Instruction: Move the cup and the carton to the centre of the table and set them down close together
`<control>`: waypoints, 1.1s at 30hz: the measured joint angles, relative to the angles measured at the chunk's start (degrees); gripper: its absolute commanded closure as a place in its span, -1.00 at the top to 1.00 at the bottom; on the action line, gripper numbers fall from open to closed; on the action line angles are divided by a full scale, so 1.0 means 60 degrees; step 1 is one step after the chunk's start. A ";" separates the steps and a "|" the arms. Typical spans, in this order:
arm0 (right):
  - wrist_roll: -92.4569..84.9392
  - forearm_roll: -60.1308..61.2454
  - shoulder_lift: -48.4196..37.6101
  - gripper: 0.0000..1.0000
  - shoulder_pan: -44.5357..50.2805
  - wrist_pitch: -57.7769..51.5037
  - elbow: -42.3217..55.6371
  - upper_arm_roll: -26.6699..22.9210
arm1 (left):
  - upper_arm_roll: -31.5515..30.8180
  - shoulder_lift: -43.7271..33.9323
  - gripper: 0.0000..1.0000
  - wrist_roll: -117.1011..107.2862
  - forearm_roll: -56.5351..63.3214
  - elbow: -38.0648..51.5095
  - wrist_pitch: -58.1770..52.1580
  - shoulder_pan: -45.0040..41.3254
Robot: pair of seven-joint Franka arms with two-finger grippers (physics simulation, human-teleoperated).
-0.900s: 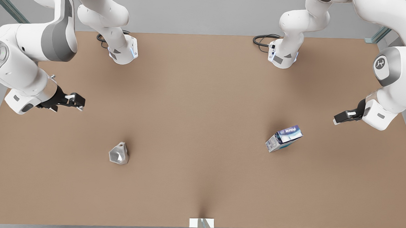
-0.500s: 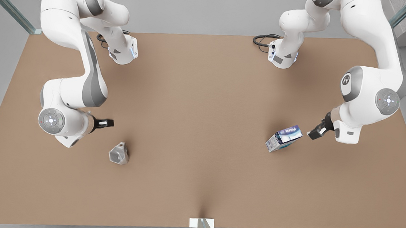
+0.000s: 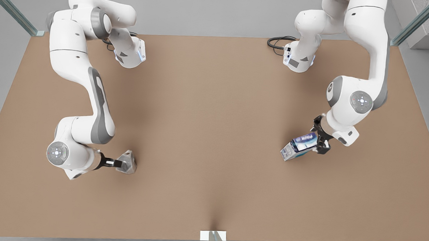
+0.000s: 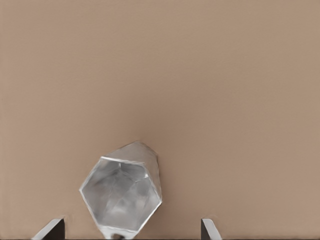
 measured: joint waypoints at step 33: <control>-0.0498 0.0109 0.0972 1.00 -0.0031 0.2262 -0.1079 -0.0073 | -0.0128 0.0631 1.00 -0.1230 0.0571 -0.0264 0.0177 -0.0010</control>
